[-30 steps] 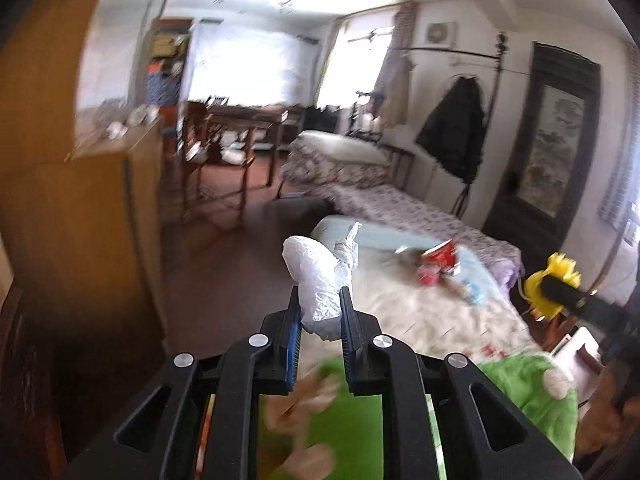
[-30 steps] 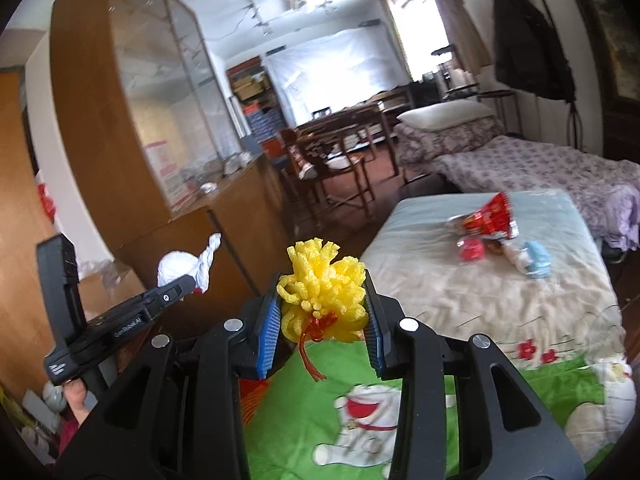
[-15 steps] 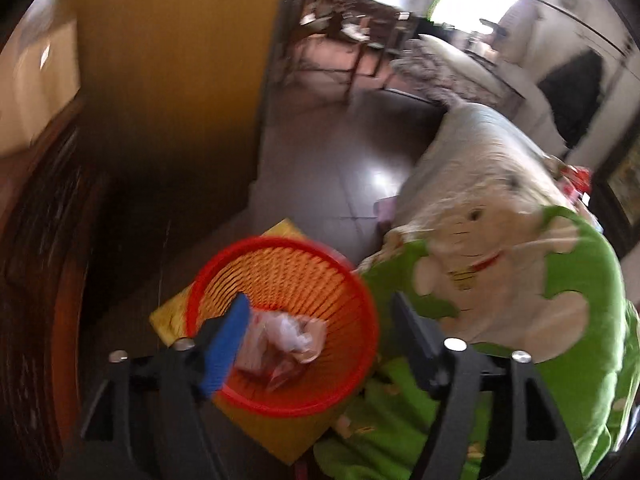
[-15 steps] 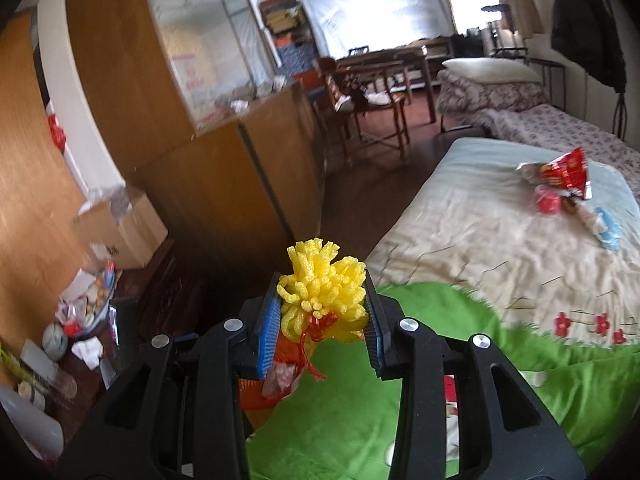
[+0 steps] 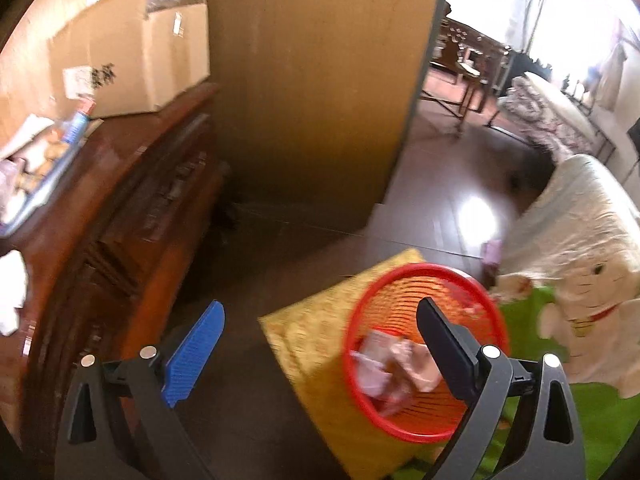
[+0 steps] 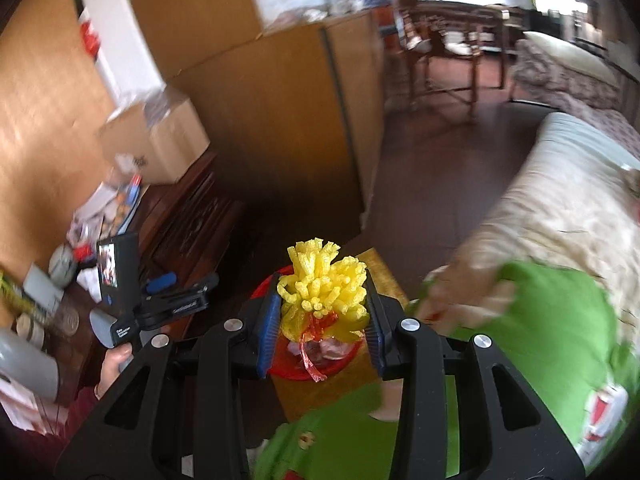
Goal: Collect trash
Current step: 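Open the right tool over the red basket while the left tool releases the tissue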
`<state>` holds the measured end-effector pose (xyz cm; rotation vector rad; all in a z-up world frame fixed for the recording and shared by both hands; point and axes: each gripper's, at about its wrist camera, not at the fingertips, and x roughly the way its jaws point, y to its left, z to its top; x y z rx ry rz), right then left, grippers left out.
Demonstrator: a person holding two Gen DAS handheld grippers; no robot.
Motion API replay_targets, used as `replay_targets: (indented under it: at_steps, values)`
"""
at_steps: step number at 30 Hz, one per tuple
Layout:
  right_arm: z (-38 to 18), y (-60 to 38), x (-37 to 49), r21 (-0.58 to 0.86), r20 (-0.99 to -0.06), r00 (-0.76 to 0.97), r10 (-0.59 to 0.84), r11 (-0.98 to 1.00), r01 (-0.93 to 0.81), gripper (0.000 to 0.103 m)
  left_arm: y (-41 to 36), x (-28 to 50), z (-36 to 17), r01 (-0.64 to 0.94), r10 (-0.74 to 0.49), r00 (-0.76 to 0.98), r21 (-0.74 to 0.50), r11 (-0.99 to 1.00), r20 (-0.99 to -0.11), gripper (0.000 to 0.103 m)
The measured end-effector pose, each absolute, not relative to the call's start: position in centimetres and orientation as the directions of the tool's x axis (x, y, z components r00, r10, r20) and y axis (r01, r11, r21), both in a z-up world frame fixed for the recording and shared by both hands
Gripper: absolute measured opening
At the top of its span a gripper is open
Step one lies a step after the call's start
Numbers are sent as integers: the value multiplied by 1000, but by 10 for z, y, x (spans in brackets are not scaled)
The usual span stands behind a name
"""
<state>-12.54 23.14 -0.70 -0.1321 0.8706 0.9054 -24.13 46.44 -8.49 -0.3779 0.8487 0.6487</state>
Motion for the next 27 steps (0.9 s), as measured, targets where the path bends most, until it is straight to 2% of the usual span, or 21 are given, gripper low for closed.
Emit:
replay_targets:
  at_steps: [3, 9, 10, 12, 13, 27]
  values:
    - [-18, 260, -126, 227, -739, 271, 617, 606, -762, 40, 470, -245, -91, -682, 414, 455, -9, 732, -789, 97]
    - [-35, 304, -124, 208, -780, 214, 588, 567, -797, 44, 481, -248, -104, -700, 412, 436, -13, 714, -800, 97]
    - [-37, 309, -124, 206, -784, 207, 585, 561, -802, 47, 482, -248, -106, -702, 419, 429, -3, 712, -800, 97]
    - [-38, 315, -124, 208, -787, 200, 584, 556, -805, 66, 484, -249, -109, -703, 435, 417, 20, 711, -798, 97]
    - [-37, 318, -124, 214, -783, 199, 590, 555, -804, 68, 483, -249, -111, -702, 438, 413, 27, 711, -798, 97]
    - [-13, 280, -118, 216, -723, 289, 627, 603, -768, 69, 463, -244, -87, -669, 452, 459, 38, 743, -765, 97]
